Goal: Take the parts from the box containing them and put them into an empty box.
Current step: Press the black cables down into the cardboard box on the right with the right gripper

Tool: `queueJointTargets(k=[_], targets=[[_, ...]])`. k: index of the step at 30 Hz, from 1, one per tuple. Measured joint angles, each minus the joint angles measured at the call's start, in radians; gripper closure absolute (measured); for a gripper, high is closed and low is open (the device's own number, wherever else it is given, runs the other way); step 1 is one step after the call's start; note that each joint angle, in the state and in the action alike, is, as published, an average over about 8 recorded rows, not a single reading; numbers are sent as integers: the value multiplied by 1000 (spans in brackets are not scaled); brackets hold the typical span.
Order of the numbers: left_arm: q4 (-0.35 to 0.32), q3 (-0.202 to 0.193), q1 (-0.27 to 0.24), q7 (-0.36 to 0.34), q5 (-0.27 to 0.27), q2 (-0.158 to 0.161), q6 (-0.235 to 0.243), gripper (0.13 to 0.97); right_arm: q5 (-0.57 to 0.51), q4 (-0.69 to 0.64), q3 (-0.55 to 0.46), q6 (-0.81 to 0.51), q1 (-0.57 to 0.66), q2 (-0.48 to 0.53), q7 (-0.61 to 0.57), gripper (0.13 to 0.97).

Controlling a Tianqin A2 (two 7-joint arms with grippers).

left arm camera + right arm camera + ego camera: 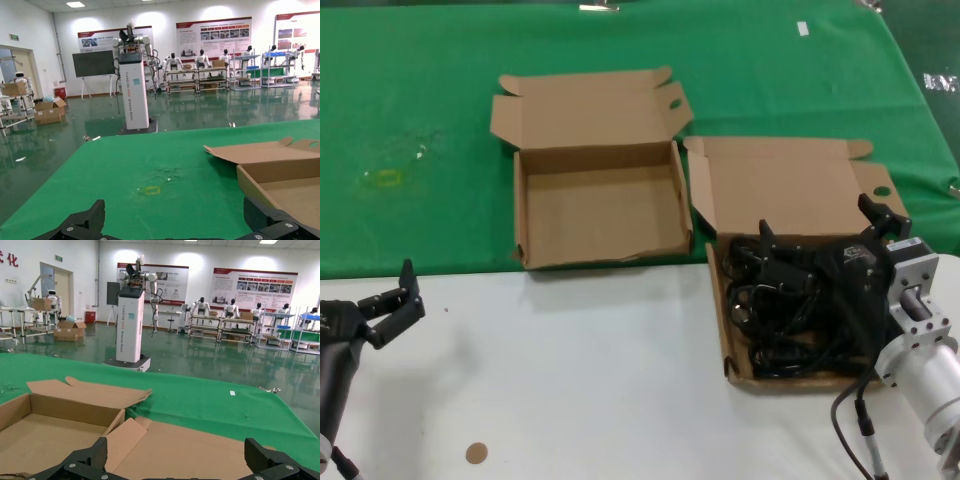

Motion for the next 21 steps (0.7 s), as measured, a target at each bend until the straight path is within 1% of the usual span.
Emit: queueJointTargets(k=[21], targets=[[0, 0, 0, 0, 0, 0, 0, 138, 0, 0, 0, 0, 0, 0, 0, 129]])
